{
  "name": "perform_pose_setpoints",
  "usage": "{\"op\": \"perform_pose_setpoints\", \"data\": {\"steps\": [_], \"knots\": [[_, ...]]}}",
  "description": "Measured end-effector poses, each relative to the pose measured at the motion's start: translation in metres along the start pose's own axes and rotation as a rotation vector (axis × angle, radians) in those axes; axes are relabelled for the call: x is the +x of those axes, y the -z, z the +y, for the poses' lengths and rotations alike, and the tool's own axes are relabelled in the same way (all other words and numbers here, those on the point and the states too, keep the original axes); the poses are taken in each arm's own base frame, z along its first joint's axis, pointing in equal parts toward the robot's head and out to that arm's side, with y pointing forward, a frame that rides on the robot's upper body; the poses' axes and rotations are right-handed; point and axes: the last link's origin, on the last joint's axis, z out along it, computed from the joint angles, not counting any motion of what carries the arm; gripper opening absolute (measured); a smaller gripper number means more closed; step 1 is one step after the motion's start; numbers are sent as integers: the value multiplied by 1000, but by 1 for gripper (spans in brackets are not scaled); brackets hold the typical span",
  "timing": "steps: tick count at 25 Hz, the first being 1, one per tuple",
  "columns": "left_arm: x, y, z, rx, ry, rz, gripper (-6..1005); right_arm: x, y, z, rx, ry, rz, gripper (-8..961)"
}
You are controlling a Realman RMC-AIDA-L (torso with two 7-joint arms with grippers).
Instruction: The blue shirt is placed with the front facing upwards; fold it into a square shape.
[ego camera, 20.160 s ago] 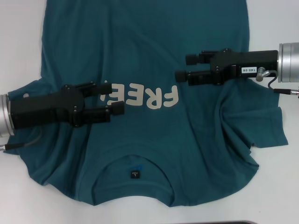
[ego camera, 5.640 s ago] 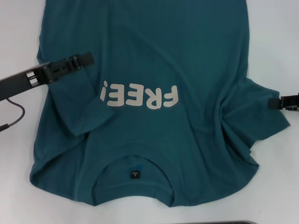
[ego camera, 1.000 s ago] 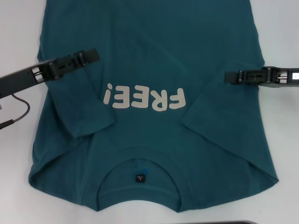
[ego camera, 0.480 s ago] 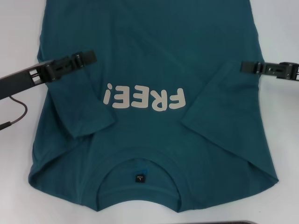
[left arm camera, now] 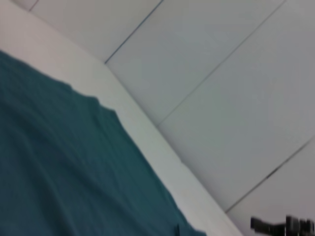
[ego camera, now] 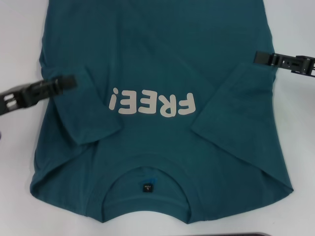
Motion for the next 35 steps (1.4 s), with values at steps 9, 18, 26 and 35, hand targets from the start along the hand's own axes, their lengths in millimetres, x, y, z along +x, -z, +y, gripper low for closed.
{"op": "perform_pose_setpoints", "data": {"steps": [9, 18, 26, 35], "knots": [[-11, 29, -8, 87, 54, -148, 798, -8, -6, 2, -8, 7, -4, 827], [-24, 45, -13, 136, 114, -232, 797, -17, -9, 3, -11, 9, -4, 825], [-33, 60, -17, 187, 160, -224, 798, -20, -10, 1, 3, 15, -1, 824], [-42, 67, -22, 234, 195, -259, 796, -21, -6, 0, 9, 14, -2, 824]]}}
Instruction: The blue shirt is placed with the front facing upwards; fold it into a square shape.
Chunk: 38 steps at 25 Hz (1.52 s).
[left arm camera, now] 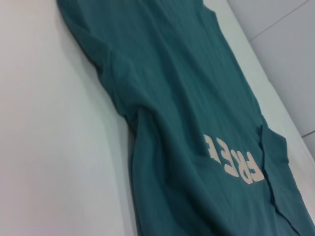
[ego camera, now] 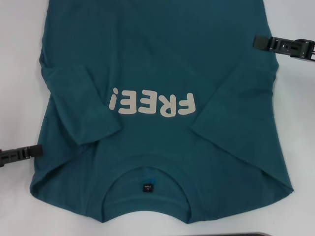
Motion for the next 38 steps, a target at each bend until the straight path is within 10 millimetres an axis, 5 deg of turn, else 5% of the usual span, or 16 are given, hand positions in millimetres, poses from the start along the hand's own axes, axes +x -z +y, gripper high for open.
{"op": "perform_pose_setpoints", "data": {"steps": [38], "knots": [[-10, -6, 6, -19, 18, -161, 792, -6, 5, -2, 12, -11, -7, 825]]}}
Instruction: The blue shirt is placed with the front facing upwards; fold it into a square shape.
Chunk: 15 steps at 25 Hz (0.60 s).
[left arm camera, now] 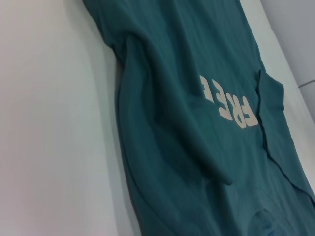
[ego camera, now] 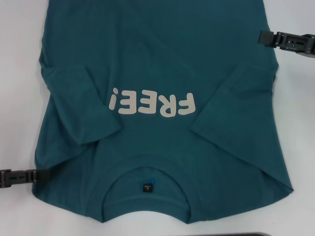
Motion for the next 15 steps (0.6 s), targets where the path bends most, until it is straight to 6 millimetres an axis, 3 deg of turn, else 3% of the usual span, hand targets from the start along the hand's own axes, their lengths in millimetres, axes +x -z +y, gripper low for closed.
{"op": "perform_pose_setpoints", "data": {"steps": [15], "knots": [[6, -1, -1, 24, -17, -24, 766, -1, 0, 0, 1, -1, -2, 825]]}}
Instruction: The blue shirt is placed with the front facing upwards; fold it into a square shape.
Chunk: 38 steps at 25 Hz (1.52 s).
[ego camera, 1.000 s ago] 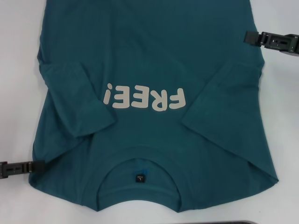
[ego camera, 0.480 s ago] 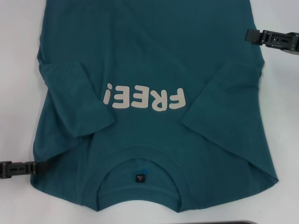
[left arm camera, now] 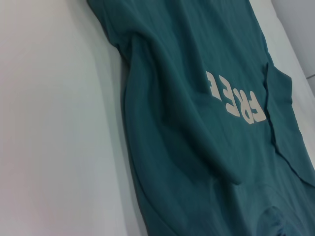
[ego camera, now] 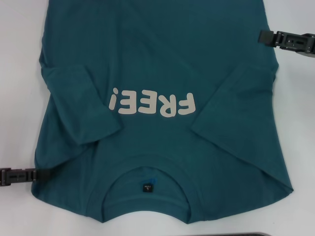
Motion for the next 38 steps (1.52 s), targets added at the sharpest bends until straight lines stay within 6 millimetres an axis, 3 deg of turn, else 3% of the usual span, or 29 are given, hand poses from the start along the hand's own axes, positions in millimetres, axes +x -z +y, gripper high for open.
{"op": "perform_pose_setpoints", "data": {"steps": [8, 14, 19, 33, 38], "knots": [[2, 3, -2, 23, -2, -7, 740, -1, -1, 1, -2, -10, -1, 824], [5, 3, 1, 20, 3, -36, 504, -2, -1, 0, -2, -9, -1, 824], [8, 4, 1, 33, 12, -52, 437, -2, -1, 1, -2, -8, -1, 824], [18, 5, -1, 60, 22, -36, 448, -3, -1, 1, -6, -7, 1, 824], [29, 1, 3, 50, 3, -42, 614, -5, 0, 1, -6, -5, 0, 825]]}}
